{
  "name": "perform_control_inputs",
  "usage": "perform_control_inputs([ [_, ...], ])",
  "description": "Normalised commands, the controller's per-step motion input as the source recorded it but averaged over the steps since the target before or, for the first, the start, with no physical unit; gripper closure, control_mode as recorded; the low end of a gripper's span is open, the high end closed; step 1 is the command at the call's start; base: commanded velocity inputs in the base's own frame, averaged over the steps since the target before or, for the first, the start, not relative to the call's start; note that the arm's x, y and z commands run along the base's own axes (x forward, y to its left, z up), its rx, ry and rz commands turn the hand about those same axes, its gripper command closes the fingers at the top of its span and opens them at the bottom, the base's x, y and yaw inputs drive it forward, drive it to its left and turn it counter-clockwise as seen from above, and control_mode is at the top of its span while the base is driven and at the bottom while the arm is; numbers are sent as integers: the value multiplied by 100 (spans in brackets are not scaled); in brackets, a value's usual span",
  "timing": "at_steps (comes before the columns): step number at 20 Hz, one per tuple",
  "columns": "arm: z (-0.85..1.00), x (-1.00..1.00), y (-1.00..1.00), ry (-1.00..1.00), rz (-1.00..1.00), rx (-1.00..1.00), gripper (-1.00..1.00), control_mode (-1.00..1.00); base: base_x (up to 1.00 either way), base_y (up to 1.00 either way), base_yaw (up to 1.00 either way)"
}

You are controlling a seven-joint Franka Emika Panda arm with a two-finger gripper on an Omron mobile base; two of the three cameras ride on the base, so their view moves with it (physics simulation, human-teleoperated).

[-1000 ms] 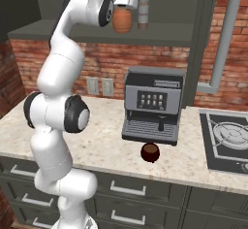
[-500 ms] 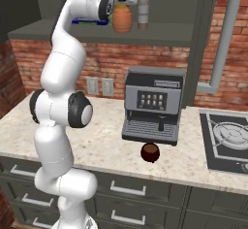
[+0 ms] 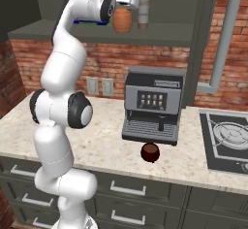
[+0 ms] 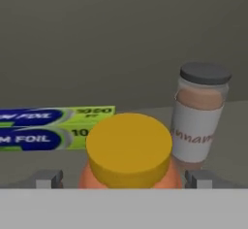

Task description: Pick the cinnamon and honey bottle from the cabinet and place them next to the mug.

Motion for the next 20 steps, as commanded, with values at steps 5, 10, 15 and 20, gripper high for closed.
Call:
perform_control_inputs([
  [5,0,27,-1,0,0,0,-100,-100,0,0,0],
  [10,2,33,0,0,0,0,-100,-100,0,0,0],
  [15,1,7,0,0,0,0,-100,-100,0,0,0],
  [20,0,0,0,0,0,0,-100,-100,0,0,0],
])
